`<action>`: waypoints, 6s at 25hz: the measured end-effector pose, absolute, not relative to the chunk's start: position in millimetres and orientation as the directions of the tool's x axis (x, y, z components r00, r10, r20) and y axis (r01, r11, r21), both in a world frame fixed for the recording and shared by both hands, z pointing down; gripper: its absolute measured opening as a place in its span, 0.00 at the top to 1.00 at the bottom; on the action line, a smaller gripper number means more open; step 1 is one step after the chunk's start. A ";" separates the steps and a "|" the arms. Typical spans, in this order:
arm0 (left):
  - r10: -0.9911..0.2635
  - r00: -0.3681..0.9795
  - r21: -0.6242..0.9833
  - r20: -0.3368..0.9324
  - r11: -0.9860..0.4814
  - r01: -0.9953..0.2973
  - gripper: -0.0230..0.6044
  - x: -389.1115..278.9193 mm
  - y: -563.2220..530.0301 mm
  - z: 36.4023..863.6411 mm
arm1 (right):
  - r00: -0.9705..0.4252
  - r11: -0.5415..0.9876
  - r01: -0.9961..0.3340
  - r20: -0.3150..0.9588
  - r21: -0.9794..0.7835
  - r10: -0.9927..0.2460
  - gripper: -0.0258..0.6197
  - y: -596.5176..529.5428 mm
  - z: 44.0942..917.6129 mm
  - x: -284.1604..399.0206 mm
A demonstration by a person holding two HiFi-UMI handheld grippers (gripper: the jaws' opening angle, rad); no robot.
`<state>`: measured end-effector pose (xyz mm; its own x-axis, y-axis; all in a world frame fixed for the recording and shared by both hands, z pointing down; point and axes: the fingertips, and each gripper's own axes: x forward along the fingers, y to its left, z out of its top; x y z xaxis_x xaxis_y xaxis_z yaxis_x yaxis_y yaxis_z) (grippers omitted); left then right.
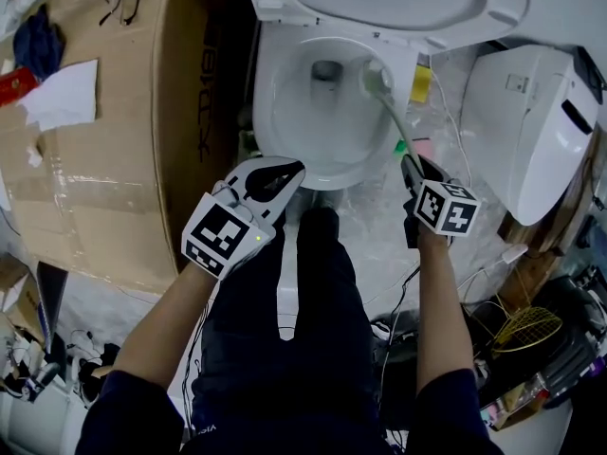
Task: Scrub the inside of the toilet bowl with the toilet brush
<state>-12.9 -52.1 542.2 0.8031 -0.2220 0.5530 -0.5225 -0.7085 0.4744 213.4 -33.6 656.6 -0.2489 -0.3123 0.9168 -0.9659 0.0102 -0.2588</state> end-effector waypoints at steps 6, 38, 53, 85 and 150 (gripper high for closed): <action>-0.208 0.807 0.470 0.553 -0.722 -0.508 0.91 -9.3 -42.4 542.2 | -0.229 -0.003 -0.971 0.931 -0.240 -0.284 0.83 -4.8 658.8 217.7; -0.216 0.795 0.472 0.567 -0.706 -0.528 0.91 -12.0 12.5 547.9 | -0.347 0.068 -0.938 0.921 -0.340 -0.179 0.83 100.3 669.2 166.8; -0.268 0.782 0.476 0.562 -0.669 -0.571 0.91 -39.2 10.5 544.2 | -0.440 0.122 -0.897 0.887 -0.425 -0.141 0.83 98.0 666.2 99.9; -0.298 0.760 0.477 0.577 -0.633 -0.610 0.91 -41.1 -41.8 548.3 | -0.505 0.131 -0.863 0.827 -0.488 -0.248 0.83 -31.2 663.5 71.4; -0.255 0.780 0.338 0.572 -0.793 -0.507 0.91 31.6 -73.4 424.2 | -0.415 -0.012 -0.886 0.803 -0.464 -0.428 0.83 -20.8 548.2 195.4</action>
